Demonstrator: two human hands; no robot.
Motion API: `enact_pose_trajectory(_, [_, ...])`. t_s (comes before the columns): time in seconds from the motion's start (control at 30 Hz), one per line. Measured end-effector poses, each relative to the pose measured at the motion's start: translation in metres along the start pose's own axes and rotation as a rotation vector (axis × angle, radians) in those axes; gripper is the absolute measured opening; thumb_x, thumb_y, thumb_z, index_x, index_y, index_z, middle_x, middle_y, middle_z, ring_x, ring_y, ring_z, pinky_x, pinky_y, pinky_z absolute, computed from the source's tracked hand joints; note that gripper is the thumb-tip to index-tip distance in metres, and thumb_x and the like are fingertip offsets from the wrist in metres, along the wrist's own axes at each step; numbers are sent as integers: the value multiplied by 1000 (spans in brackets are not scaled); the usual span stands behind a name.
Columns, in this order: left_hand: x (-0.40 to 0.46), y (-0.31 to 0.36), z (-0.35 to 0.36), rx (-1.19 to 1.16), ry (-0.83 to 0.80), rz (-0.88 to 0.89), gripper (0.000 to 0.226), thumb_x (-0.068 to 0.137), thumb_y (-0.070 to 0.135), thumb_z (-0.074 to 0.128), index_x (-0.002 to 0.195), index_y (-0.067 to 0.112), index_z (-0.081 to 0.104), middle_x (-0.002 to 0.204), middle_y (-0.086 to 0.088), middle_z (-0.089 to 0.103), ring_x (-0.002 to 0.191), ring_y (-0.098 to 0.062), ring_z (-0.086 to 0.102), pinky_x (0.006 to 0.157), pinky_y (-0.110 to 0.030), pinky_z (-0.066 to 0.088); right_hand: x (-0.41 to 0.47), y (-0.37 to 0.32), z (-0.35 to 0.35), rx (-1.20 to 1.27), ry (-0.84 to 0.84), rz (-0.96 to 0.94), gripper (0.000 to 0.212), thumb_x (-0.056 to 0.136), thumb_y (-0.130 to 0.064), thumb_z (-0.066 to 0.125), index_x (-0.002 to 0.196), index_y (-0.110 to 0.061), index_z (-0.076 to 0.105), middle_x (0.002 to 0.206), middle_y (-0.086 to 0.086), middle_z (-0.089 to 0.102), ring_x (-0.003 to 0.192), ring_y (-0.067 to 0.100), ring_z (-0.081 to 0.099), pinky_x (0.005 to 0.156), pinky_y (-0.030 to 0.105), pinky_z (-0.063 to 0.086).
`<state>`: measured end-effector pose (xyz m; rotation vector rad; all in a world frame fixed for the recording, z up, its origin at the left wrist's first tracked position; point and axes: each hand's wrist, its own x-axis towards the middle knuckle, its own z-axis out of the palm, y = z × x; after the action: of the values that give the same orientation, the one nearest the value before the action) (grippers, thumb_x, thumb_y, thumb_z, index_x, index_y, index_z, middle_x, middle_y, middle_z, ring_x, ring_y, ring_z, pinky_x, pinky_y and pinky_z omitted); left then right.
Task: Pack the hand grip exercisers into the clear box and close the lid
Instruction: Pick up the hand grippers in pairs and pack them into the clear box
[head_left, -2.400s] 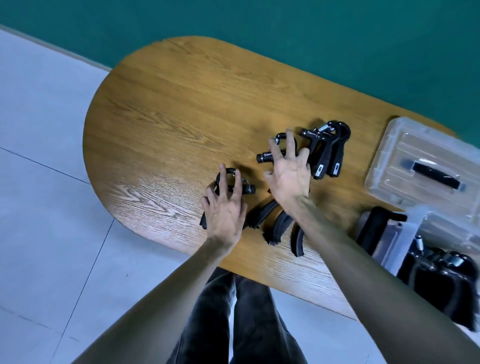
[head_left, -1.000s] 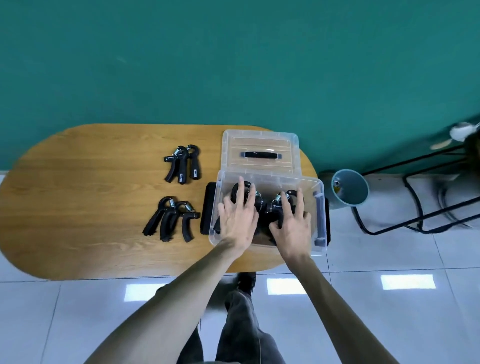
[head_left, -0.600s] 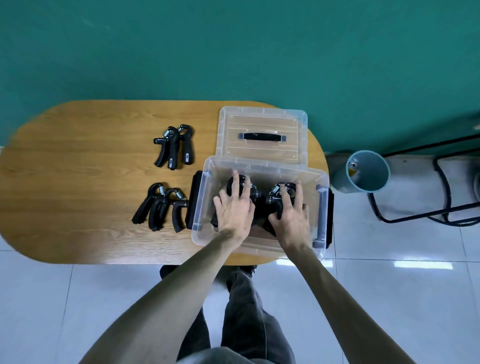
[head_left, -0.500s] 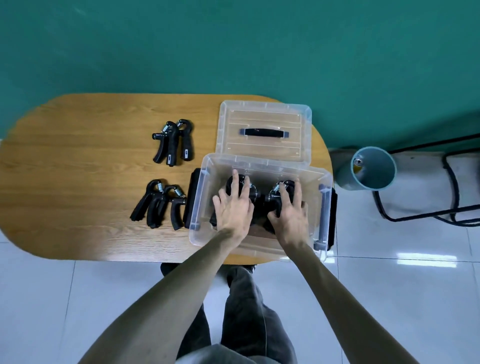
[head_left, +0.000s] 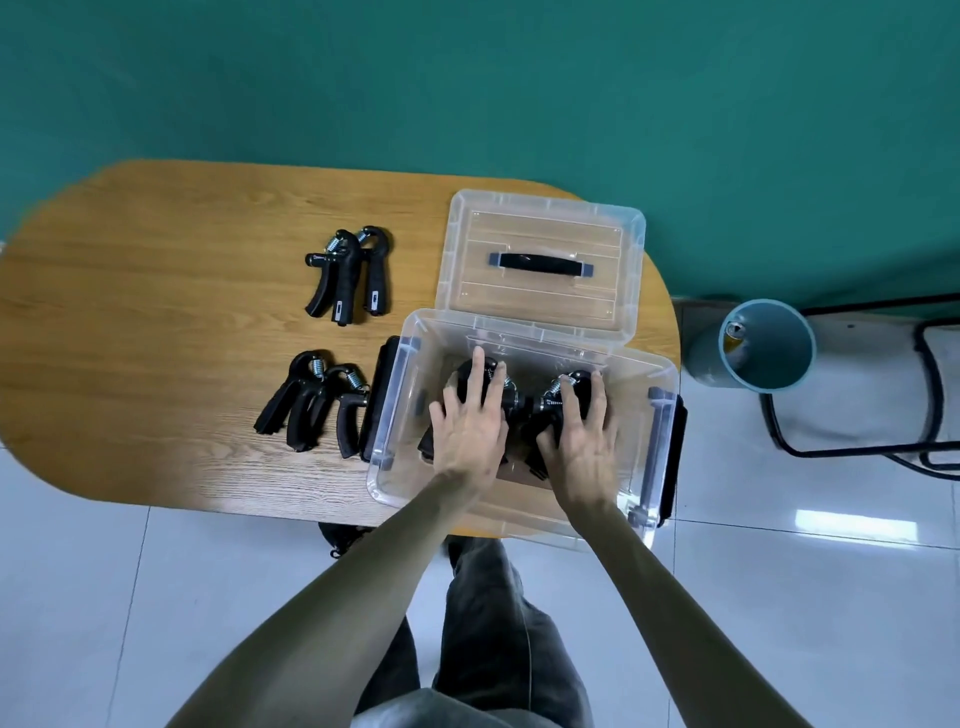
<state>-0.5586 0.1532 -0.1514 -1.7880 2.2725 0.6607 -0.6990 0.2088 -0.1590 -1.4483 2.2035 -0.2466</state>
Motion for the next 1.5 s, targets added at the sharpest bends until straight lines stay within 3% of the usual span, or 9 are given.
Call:
enact_pose_trajectory(0.13, [-2, -2, -3, -21, -48, 30, 65, 109, 33, 30, 163, 22, -5, 169, -2, -24, 155, -36, 3, 117, -58, 21, -1, -10, -4, -122, 8, 30, 72, 89, -32, 62, 154, -24, 31, 164, 19, 17, 142, 46, 27, 116, 60, 26])
enact_pose_trajectory(0.2, [-7, -4, -10, -9, -45, 37, 63, 109, 37, 27, 163, 20, -1, 170, -7, -18, 156, -35, 0, 118, -57, 20, -5, -16, -8, -155, 27, 15, 68, 91, -33, 58, 153, -26, 31, 163, 19, 19, 144, 45, 26, 116, 60, 27])
enact_pose_trajectory(0.47, [-26, -35, -64, 126, 27, 248, 58, 106, 41, 19, 159, 17, 23, 167, -6, 25, 150, -27, 26, 117, -48, 28, -34, -62, -33, -249, 72, -16, 59, 94, -33, 55, 150, -23, 39, 158, 21, 32, 143, 43, 31, 113, 58, 33])
enact_pose_trajectory(0.7, [-40, -108, -126, 160, 198, 435, 50, 108, 35, 23, 152, 15, 38, 154, -4, 44, 133, -24, 44, 102, -42, 41, -58, -130, -40, -305, 120, -29, 57, 92, -31, 60, 145, -18, 43, 155, 22, 38, 139, 45, 38, 109, 59, 38])
enact_pose_trajectory(0.93, [-54, -202, -167, 114, 265, 361, 49, 108, 34, 30, 153, 15, 37, 157, -5, 40, 130, -25, 46, 99, -41, 45, -67, -217, -22, -333, 223, -78, 57, 90, -24, 64, 143, -13, 46, 151, 25, 41, 137, 47, 39, 105, 61, 40])
enact_pose_trajectory(1.2, [-68, -301, -158, 18, 95, 54, 56, 110, 39, 24, 159, 13, 21, 167, -12, 18, 142, -28, 34, 111, -43, 38, -63, -304, 14, -366, 162, -181, 57, 95, -28, 57, 147, -15, 38, 154, 24, 36, 137, 47, 37, 105, 61, 40])
enact_pose_trajectory(1.3, [-73, -320, -147, -5, 10, -4, 59, 110, 40, 21, 161, 13, 10, 169, -12, 7, 148, -30, 24, 117, -45, 32, -57, -320, 26, -384, 129, -194, 56, 97, -31, 53, 149, -16, 36, 155, 23, 36, 138, 46, 37, 105, 60, 39])
enact_pose_trajectory(1.5, [-55, -316, -123, -69, -73, -4, 61, 110, 40, 23, 162, 14, 6, 168, -12, 8, 149, -32, 22, 119, -48, 28, -28, -326, 64, -420, 65, -234, 56, 97, -29, 56, 147, -12, 40, 152, 26, 39, 134, 49, 41, 102, 60, 43])
